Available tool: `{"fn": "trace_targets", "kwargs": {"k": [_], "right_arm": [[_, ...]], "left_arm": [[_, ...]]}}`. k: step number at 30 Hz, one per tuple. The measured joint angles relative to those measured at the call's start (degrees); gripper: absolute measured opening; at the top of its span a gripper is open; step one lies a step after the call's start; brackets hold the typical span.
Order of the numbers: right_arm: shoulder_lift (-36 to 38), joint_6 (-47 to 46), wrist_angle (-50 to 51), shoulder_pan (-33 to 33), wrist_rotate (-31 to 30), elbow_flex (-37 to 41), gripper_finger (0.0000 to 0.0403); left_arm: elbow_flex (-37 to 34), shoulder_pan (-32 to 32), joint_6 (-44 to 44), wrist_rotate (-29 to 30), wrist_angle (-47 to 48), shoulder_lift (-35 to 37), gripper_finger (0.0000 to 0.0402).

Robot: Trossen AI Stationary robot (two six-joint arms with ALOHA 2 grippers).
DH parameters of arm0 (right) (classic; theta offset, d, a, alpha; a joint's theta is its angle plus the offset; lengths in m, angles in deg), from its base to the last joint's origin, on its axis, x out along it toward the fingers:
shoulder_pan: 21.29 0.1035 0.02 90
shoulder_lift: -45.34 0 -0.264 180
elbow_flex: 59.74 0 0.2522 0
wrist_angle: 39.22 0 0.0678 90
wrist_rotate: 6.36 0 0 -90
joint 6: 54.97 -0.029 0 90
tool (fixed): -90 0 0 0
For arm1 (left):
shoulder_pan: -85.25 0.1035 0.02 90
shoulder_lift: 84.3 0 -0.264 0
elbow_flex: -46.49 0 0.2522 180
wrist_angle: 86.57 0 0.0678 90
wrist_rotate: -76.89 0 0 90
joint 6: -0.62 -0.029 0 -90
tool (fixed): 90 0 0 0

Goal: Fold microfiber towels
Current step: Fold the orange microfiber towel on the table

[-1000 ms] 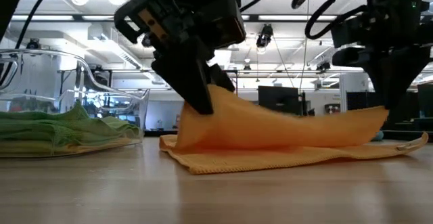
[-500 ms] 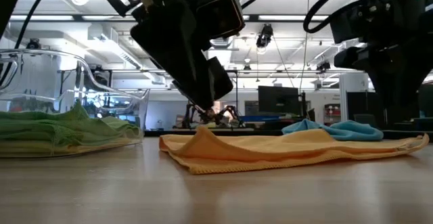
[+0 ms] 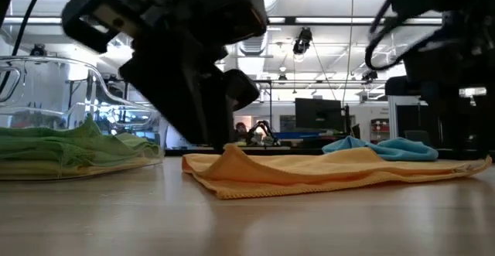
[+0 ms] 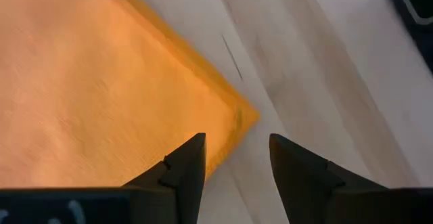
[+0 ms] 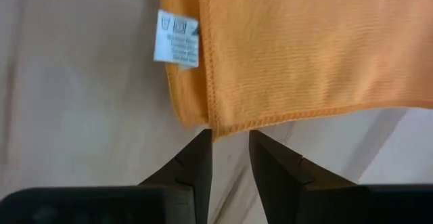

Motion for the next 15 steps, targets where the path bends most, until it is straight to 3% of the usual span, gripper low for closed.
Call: {"fn": "trace_targets", "kwargs": {"k": [10,15], "right_arm": [[-3.9,2.0,0.3,2.6,-0.4,0.0,0.0086],[-2.5,1.7,0.6,4.5,-6.5,0.0,0.0104]], "left_arm": [[-0.4,-0.4,0.0,0.3,-0.1,0.0,0.0148],[-0.4,-0.4,0.0,0.5,-0.2,0.0,0.0148]]}}
